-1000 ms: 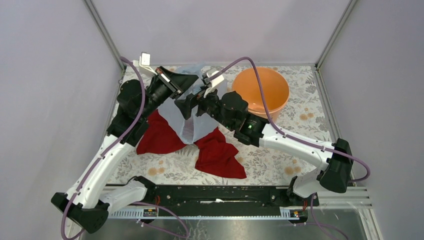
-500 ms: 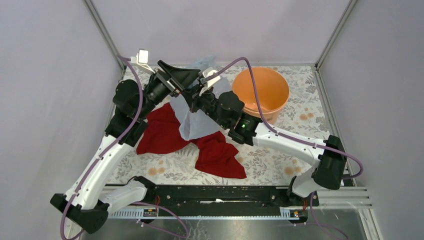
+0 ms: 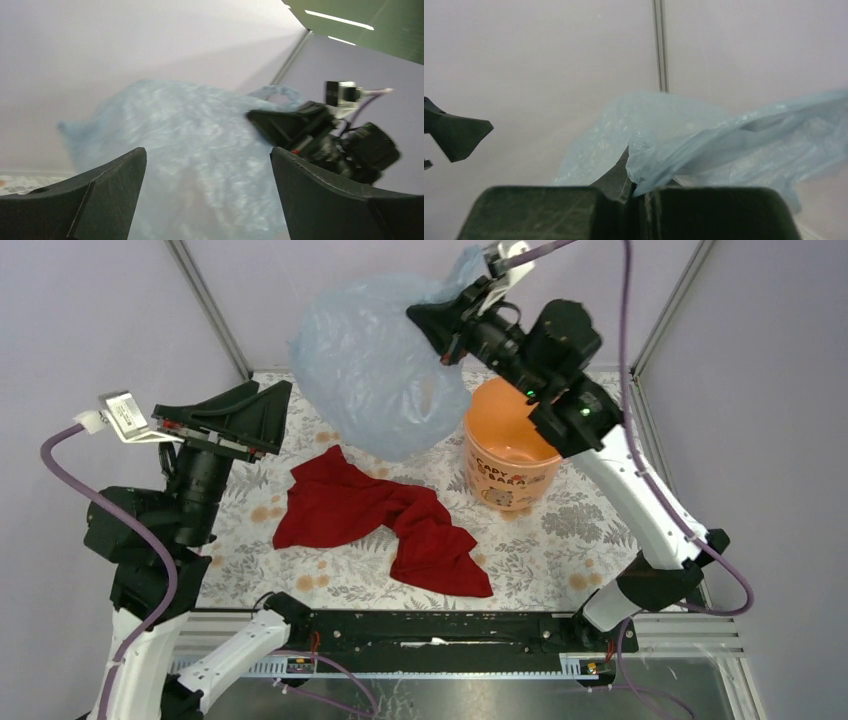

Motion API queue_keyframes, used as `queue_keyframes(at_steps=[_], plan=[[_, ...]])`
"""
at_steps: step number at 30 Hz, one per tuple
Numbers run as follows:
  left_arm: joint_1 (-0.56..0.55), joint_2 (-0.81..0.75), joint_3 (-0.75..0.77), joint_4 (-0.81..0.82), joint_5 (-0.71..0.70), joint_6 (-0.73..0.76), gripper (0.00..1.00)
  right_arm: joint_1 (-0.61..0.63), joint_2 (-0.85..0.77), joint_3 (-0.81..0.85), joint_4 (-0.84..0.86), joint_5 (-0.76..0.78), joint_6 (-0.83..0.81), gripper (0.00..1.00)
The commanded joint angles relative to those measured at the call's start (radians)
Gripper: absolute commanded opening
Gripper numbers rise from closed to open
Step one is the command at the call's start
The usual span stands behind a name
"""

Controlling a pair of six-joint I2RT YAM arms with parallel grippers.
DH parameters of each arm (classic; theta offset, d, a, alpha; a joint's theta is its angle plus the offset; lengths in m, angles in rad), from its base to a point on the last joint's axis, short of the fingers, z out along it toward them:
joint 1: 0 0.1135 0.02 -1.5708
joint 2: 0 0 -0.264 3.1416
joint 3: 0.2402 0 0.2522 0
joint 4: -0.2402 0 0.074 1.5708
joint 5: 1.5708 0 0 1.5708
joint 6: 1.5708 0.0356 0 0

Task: Put the trash bags into the trash bin

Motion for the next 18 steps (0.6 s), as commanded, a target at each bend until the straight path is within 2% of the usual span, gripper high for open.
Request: queue_keyframes(at_steps=[1,7,11,15,18], plan=[[-0.001,0.019,-0.037,-0.011,-0.108,0.07,0.99,-0.081,-0.041,0.112,-0.258,-0.116,-0.05,0.0],[-0.001,0.076,-0.065,0.023,-0.072,0.058,0.99,-0.24,-0.191,-0.048,-0.311,-0.133,-0.184,0.0],[-0.001,0.121,-0.07,0.039,-0.034,0.048,0.99,-0.337,-0.266,-0.168,-0.296,-0.133,-0.175,0.0],[-0.001,0.155,-0.066,0.047,-0.011,0.048,0.99,-0.373,-0.338,-0.29,-0.294,-0.041,-0.208,0.0],[-0.001,0.181,-0.055,0.05,0.01,0.051,0.99,-0.386,-0.381,-0.313,-0.268,-0.024,-0.199,0.0]])
